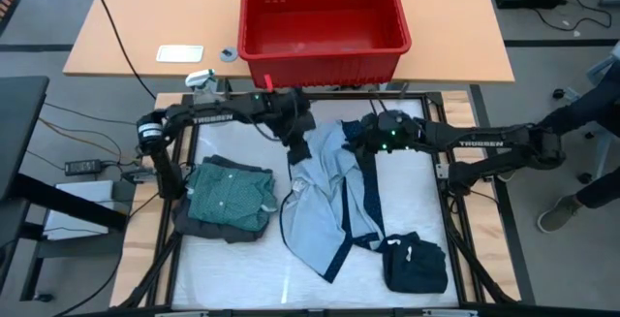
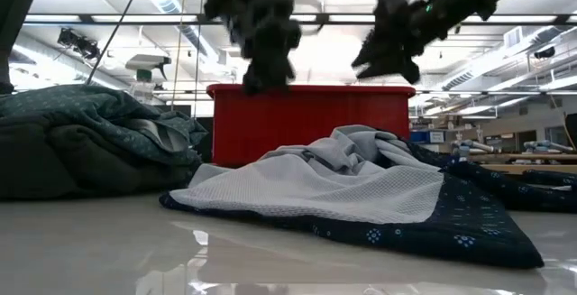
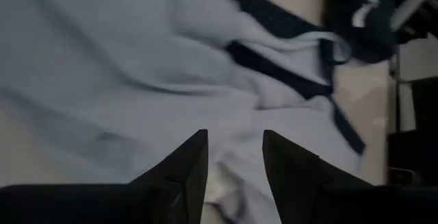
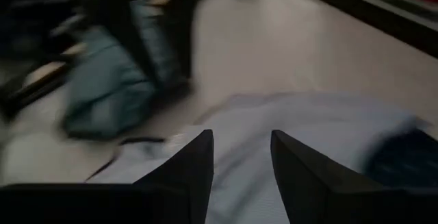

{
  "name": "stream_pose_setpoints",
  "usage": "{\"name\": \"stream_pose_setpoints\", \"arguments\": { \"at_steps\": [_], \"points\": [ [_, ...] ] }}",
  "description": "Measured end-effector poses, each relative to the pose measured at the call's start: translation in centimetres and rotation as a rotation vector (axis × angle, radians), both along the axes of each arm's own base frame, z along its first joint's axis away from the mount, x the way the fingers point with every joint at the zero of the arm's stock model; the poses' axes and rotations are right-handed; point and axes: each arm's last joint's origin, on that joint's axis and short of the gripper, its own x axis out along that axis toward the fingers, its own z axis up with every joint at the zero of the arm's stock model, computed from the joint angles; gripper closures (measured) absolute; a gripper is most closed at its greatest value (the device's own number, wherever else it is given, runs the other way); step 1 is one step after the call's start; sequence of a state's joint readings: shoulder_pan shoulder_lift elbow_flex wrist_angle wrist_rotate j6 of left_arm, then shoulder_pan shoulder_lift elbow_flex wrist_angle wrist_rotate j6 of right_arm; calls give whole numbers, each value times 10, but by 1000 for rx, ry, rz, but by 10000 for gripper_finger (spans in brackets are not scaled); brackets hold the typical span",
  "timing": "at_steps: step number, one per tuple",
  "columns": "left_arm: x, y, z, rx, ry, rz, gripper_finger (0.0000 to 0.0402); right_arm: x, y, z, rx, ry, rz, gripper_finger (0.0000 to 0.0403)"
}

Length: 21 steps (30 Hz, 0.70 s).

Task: Fold Laundry from Bin
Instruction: Fold the blue polo shirt on the table

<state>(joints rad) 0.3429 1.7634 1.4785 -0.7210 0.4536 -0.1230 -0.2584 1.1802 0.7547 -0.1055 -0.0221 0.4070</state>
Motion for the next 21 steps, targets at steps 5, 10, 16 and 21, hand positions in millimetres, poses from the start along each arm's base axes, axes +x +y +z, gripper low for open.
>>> {"name": "stream_pose_setpoints", "arguments": {
  "at_steps": [5,10,16,21],
  "points": [
    [-21,31,-35,-1,49,51,257,1,-24,-20,76,101,-153,254],
    [-40,48,-56,4,94,66,257,14,-47,-13,58,230,-179,254],
    [-42,59,-58,125,76,56,257,29,-89,-7,95,345,-262,252],
    [-38,65,-55,249,78,148,257,34,-117,-11,118,416,-295,248]
  ]
}}
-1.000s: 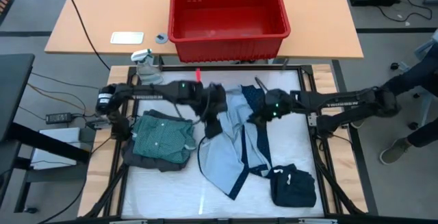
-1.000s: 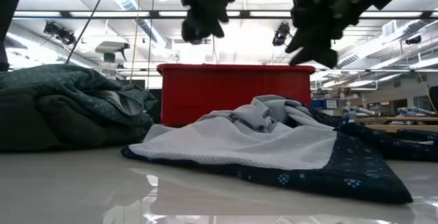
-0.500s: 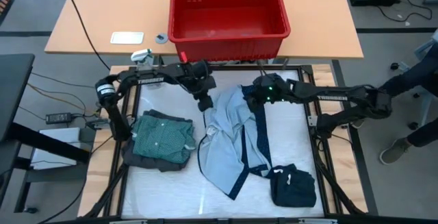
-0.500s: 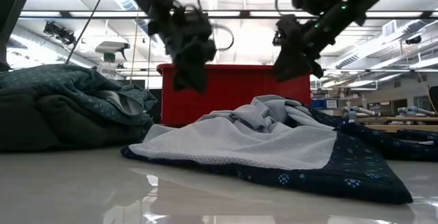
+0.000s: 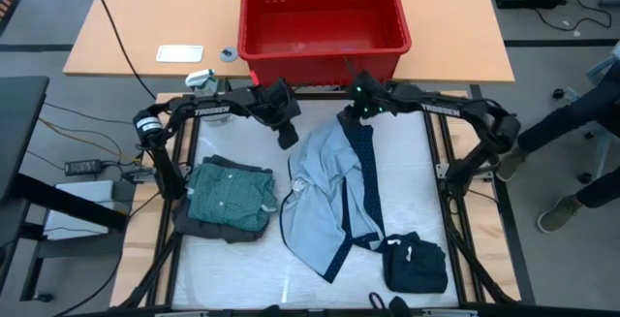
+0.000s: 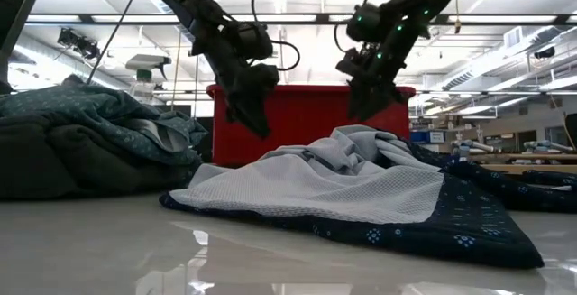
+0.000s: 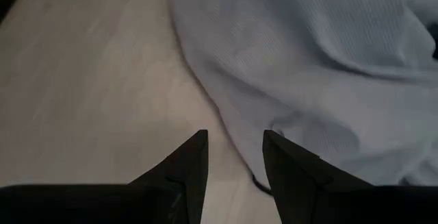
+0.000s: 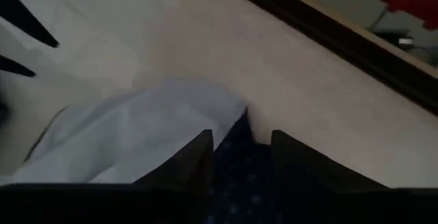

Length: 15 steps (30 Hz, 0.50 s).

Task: Fold Laundry from Bin
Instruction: Fold the blue polo shirt on the table

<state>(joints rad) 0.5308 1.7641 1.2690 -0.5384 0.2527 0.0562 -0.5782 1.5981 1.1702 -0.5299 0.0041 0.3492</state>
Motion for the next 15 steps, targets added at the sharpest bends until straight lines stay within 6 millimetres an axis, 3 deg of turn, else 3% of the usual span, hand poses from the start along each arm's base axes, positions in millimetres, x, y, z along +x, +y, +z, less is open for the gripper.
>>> {"name": "stream_pose_setpoints", "arguments": {
  "at_steps": [7,15],
  "points": [
    [7,0,4,40,-64,-9,257,10,-11,-23,203,44,65,247],
    [6,3,4,66,-68,-25,257,19,-14,-48,255,92,27,247]
  ]
}}
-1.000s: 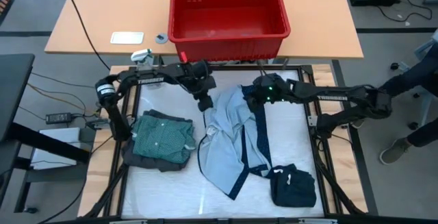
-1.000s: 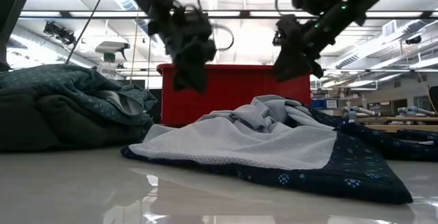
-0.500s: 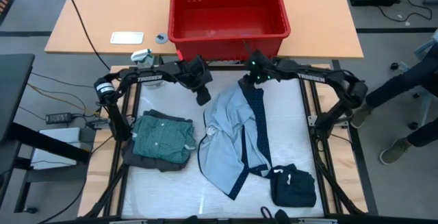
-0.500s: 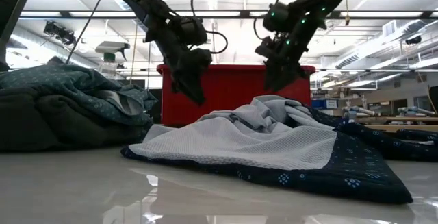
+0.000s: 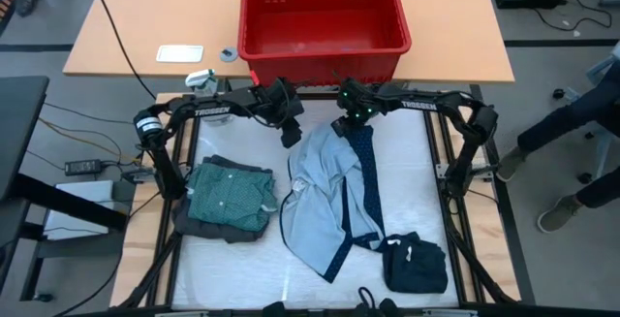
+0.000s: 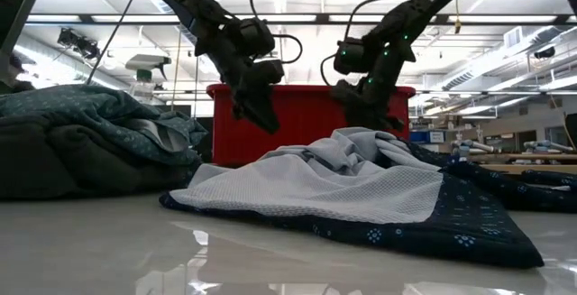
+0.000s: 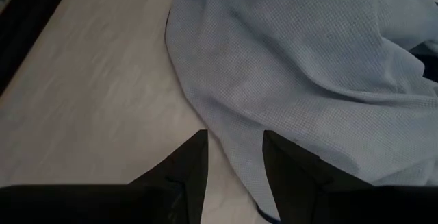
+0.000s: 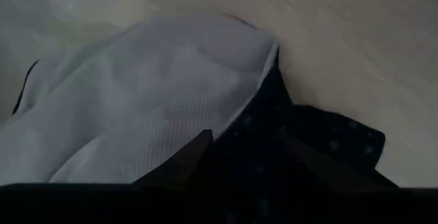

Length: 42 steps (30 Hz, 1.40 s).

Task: Fold Laundry from Bin
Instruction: Fold the blue polo shirt on the table

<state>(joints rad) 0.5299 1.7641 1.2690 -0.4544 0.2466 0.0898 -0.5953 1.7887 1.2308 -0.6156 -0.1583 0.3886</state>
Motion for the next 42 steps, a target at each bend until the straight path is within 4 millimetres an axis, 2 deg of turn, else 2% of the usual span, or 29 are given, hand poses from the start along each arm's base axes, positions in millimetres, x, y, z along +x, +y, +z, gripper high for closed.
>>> {"name": "stream_pose_setpoints", "arguments": {
  "at_steps": [5,8,10,14,16,18,21,26,29,34,38,42],
  "points": [
    [0,0,0,2,1,-2,257,7,-3,-6,50,-78,15,247],
    [0,0,0,1,1,-1,257,8,-4,-8,54,-68,1,256],
    [0,0,0,-2,1,2,257,5,-3,-13,58,-11,-13,284],
    [0,0,0,-13,-1,16,257,-1,-2,-18,12,101,-3,381],
    [0,0,0,-10,0,22,257,-4,-2,-16,-15,130,-2,390],
    [0,1,0,-4,4,35,257,-6,2,-4,-51,121,11,395],
    [0,1,0,-46,-1,89,257,-10,15,30,-134,41,46,397],
    [4,-3,1,-115,-36,145,257,-28,56,98,-246,-165,164,400],
    [13,-10,5,-102,-103,121,257,-41,79,125,-245,-265,235,400],
    [33,-28,17,-85,-269,-35,243,-57,103,139,-242,-263,274,401],
    [45,-46,23,-29,-343,-156,215,-59,106,142,-269,-253,261,402],
    [50,-54,24,50,-349,-142,179,-58,108,141,-254,-263,276,402]
  ]
}}
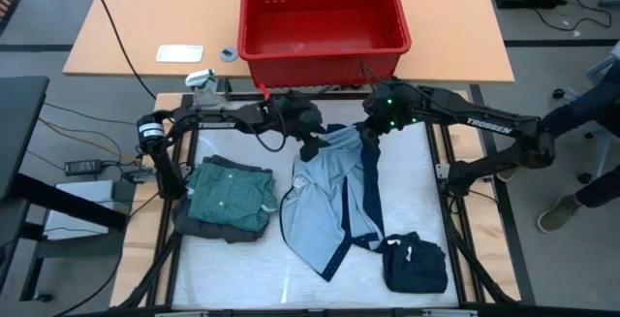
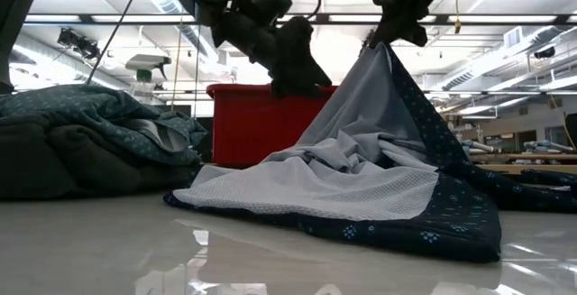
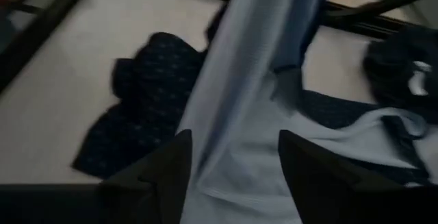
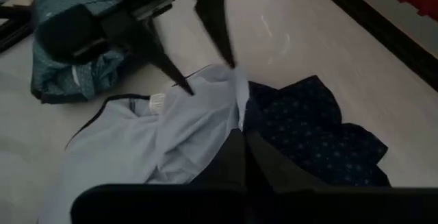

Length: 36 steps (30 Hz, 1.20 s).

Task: Fold Laundry from Bin
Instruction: Fold the blue polo shirt on the table

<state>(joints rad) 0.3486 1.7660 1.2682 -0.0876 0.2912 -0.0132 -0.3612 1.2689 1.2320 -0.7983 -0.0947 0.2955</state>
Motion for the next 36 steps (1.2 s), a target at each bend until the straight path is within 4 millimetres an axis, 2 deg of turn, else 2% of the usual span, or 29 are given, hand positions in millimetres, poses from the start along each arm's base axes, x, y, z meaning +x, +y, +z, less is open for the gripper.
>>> {"name": "stream_pose_setpoints", "arguments": {
  "at_steps": [5,11,15,18,20,21,23,25,27,29,33,36],
  "points": [
    [0,2,0,87,27,133,154,5,8,0,-6,-16,49,402],
    [4,-5,3,104,-43,-95,181,10,15,4,-40,-64,94,402],
    [4,-6,3,128,-35,-77,235,14,16,8,-65,-109,104,402],
    [4,-6,2,38,-27,-26,308,13,19,11,-55,-130,100,403],
    [2,-12,5,-55,-14,-10,368,11,25,12,-27,-135,114,403],
    [1,-17,9,-101,-19,-16,384,12,30,12,10,-137,139,403],
    [-4,-31,23,-202,-44,-79,392,12,42,9,106,-115,200,403],
    [-9,-52,39,-347,-63,-215,397,13,60,2,193,-69,246,403],
    [-12,-80,51,-522,-46,-367,398,14,80,-8,264,-25,284,403],
    [-15,-115,58,-613,-8,-506,399,15,104,-22,346,-5,334,403],
    [-15,-180,53,-642,83,-613,399,16,148,-56,529,-34,444,402],
    [-12,-205,39,-637,153,-530,392,10,162,-78,605,1,438,384]
  ]
}}
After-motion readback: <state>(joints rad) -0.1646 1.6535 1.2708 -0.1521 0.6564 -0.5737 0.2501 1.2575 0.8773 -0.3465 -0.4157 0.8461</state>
